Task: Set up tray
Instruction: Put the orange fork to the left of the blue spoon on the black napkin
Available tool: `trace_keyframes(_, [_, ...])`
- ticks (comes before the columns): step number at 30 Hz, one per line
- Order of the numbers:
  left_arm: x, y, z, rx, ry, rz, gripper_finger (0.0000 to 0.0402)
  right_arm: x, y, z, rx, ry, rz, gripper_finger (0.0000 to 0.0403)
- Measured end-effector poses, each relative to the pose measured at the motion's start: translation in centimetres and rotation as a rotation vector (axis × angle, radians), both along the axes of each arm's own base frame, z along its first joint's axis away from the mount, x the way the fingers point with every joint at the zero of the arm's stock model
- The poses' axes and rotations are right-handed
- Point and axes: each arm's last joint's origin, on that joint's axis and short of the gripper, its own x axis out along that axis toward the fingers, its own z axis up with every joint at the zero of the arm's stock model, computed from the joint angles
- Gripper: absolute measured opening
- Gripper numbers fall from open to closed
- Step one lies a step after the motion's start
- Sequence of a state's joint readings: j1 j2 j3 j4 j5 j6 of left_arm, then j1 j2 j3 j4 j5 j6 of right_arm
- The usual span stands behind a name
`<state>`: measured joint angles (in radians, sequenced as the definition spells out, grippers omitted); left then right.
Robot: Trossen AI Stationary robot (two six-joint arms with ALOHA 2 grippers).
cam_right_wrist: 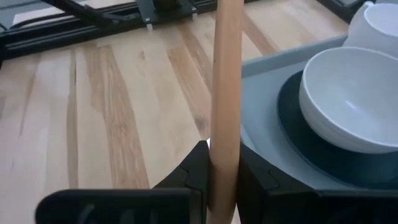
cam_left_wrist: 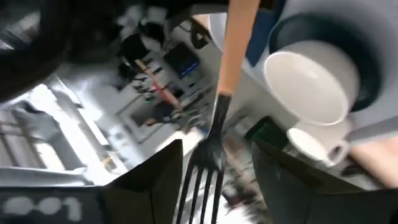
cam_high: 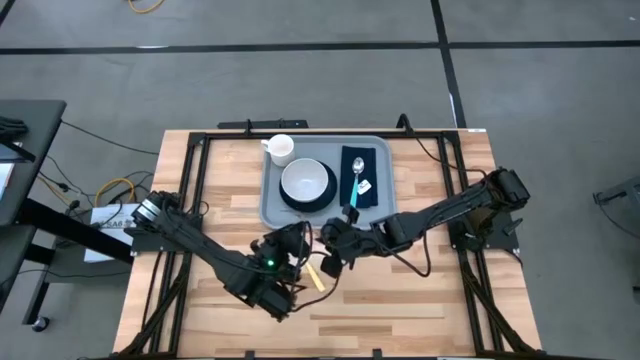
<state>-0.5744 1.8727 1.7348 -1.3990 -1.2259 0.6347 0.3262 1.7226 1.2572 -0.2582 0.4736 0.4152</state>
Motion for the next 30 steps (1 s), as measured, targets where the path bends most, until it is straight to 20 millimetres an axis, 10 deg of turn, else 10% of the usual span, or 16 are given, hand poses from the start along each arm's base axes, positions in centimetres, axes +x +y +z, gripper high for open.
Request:
trace_keyframes(8, [-2.1, 1.2, 6.5, -0.487, -0.103, 0.119, 0.0191, 0.1, -1.4, -0.1, 0.094, 0.001, -0.114, 0.0037])
trace_keyframes(19, [-10.0, 8.0, 15.5, -1.197, -0.312, 0.064, 0.0191, -0.5, -6.7, 0.3, 0.282, 0.049, -0.283, 0.0037])
trace_keyframes(30, [-16.7, 12.5, 13.8, -1.382, -0.572, -0.164, 0.0191, -4.3, -13.7, -1.2, 0.599, -0.071, -0.46, 0.0037])
